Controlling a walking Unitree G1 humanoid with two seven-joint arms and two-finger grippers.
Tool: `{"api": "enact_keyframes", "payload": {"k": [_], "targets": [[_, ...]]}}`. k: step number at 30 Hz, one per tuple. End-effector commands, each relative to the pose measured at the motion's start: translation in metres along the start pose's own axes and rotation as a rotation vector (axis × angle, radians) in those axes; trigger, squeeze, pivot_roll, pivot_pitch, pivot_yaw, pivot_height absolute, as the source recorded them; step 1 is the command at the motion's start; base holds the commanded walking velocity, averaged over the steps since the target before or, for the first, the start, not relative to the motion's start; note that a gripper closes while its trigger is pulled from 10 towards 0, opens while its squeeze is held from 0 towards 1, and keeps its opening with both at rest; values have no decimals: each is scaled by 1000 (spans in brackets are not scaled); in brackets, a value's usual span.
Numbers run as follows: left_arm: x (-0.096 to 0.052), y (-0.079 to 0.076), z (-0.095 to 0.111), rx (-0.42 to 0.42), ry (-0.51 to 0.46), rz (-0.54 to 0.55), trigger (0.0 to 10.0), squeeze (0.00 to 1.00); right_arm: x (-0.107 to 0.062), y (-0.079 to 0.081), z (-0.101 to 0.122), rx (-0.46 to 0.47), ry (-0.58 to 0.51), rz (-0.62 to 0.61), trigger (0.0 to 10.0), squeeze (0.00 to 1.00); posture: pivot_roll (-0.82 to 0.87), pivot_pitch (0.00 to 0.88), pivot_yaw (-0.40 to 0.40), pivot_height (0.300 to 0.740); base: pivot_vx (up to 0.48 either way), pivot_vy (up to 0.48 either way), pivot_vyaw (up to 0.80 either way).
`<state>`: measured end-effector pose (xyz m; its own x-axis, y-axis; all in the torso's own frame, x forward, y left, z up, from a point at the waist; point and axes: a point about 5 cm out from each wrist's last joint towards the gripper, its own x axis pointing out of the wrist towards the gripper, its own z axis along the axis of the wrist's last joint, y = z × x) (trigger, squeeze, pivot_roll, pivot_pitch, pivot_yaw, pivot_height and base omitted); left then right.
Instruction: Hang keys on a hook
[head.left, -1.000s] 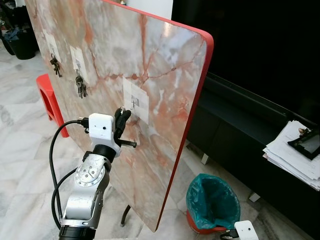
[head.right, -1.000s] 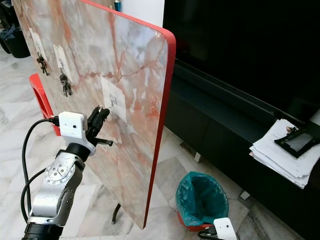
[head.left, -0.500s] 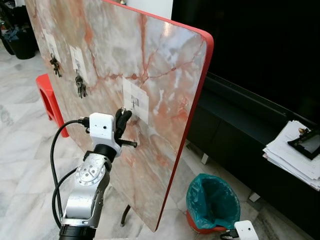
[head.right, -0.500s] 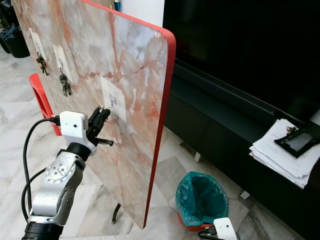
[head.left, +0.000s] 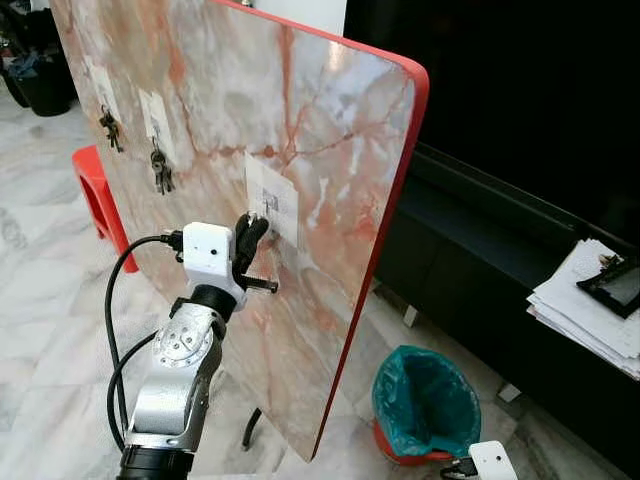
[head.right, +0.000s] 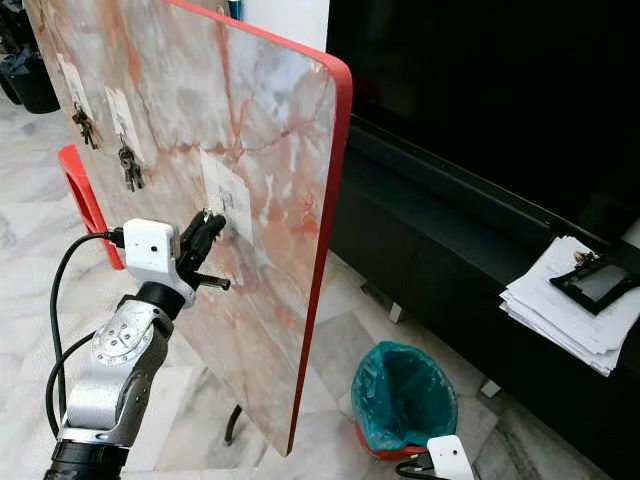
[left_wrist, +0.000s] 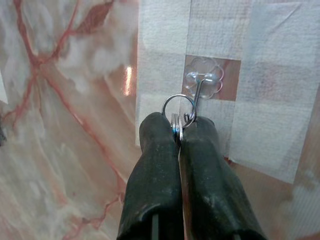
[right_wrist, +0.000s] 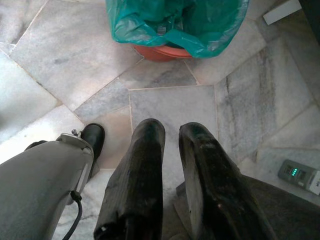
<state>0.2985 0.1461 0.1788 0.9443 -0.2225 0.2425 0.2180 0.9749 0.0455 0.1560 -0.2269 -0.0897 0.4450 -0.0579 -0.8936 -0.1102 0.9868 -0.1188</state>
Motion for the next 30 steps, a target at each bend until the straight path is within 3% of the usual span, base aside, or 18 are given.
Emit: {"api": "enact_keyframes", "payload": {"k": [1, 30], "targets": [[4, -2, 6, -4, -14, -10, 10000, 0, -1, -5, 1, -1, 4, -14, 10000, 0, 69, 0, -94, 740, 0, 0, 0], [4, -8, -2, -45, 41, -44, 10000, 0, 0, -4, 1, -1, 9, -15, 10000, 0, 66, 0, -89, 740, 0, 0, 0]]}}
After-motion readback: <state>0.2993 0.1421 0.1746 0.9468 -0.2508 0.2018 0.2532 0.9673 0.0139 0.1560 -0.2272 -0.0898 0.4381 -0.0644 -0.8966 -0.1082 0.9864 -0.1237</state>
